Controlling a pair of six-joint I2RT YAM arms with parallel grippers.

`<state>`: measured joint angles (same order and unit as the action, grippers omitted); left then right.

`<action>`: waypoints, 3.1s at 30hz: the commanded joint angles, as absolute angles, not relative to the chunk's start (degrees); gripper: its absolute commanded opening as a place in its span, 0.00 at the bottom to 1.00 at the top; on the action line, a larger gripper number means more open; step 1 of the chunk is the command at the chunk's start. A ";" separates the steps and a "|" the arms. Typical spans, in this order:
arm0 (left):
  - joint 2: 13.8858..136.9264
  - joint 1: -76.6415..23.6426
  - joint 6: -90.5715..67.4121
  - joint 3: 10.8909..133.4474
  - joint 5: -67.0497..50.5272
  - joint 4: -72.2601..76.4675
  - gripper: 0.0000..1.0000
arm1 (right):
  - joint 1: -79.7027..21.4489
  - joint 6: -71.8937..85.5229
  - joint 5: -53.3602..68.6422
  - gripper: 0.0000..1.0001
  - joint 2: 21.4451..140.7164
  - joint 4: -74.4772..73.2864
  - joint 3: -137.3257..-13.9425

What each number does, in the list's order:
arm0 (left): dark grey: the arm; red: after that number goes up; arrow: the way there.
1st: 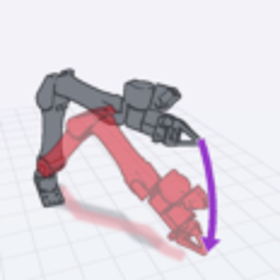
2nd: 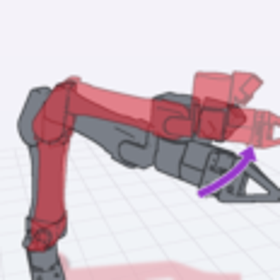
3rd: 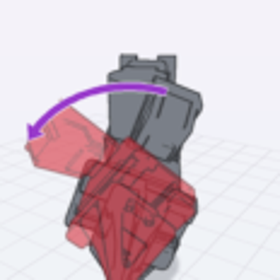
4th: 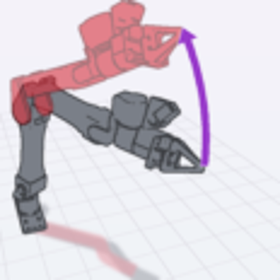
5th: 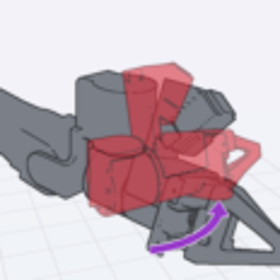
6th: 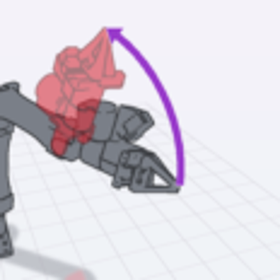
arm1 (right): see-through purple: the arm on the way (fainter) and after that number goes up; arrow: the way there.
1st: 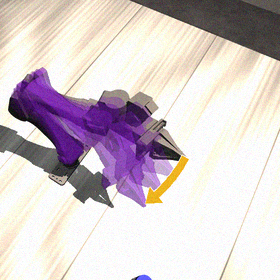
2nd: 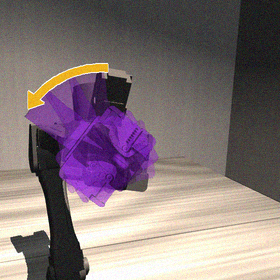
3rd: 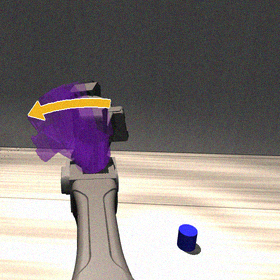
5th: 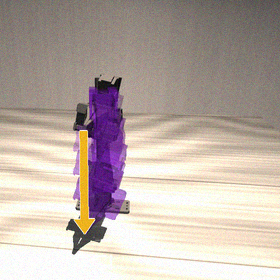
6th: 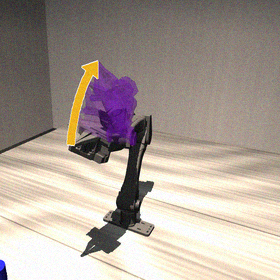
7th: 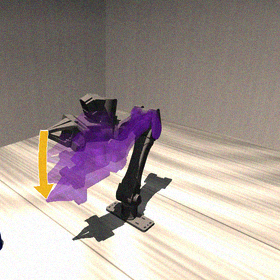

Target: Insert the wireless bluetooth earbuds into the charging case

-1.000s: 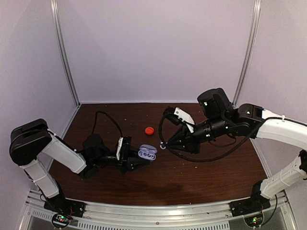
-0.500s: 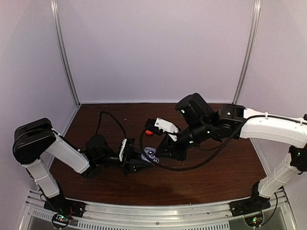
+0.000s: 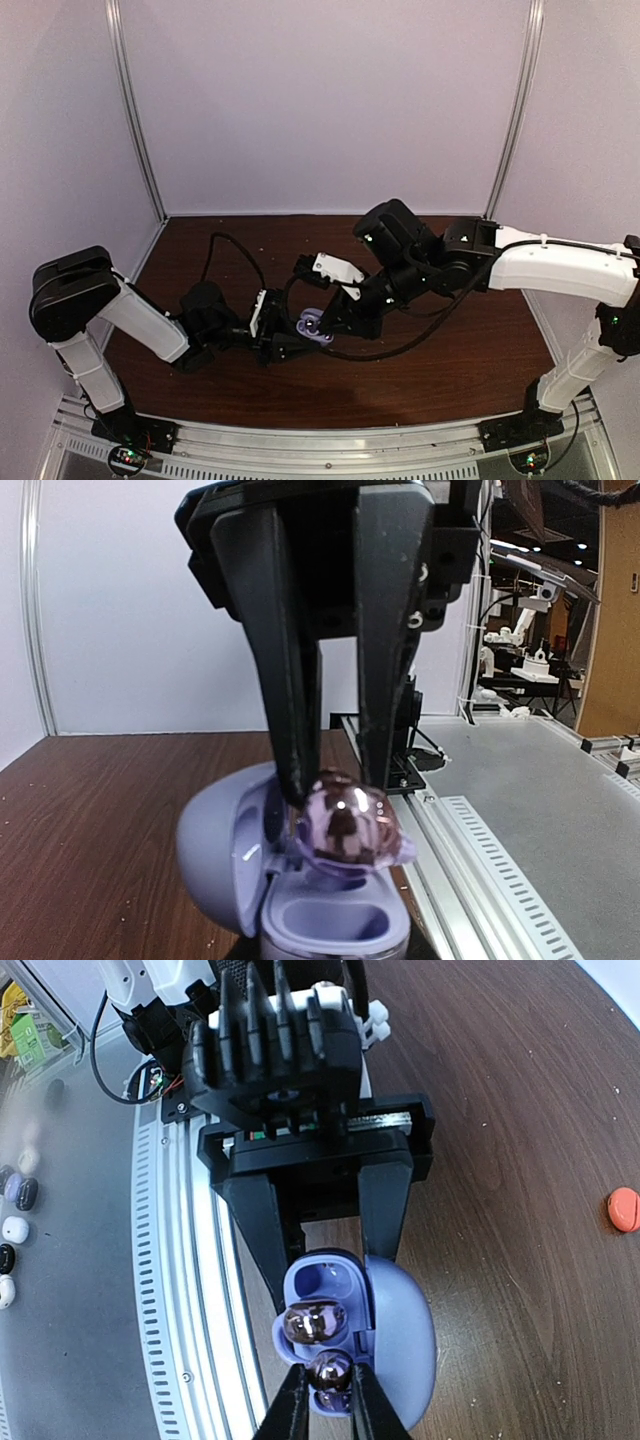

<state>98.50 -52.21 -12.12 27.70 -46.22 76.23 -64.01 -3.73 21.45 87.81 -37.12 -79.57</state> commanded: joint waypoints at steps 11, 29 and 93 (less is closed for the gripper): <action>99.14 -52.62 -12.98 29.19 -47.42 80.60 0.00 | -64.60 -3.61 19.53 0.16 89.42 -35.50 -81.46; 99.32 -52.73 -13.30 29.10 -47.51 81.27 0.00 | -64.51 -3.26 18.44 0.25 90.35 -35.72 -82.49; 100.20 -51.83 -20.50 28.74 -45.44 89.17 0.00 | -79.62 -15.28 -13.65 0.48 86.10 -20.62 -73.98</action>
<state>100.09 -52.12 -20.32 27.90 -45.65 84.44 -79.15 -14.20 -10.87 85.08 -21.12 -73.45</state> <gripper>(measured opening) 0.283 0.485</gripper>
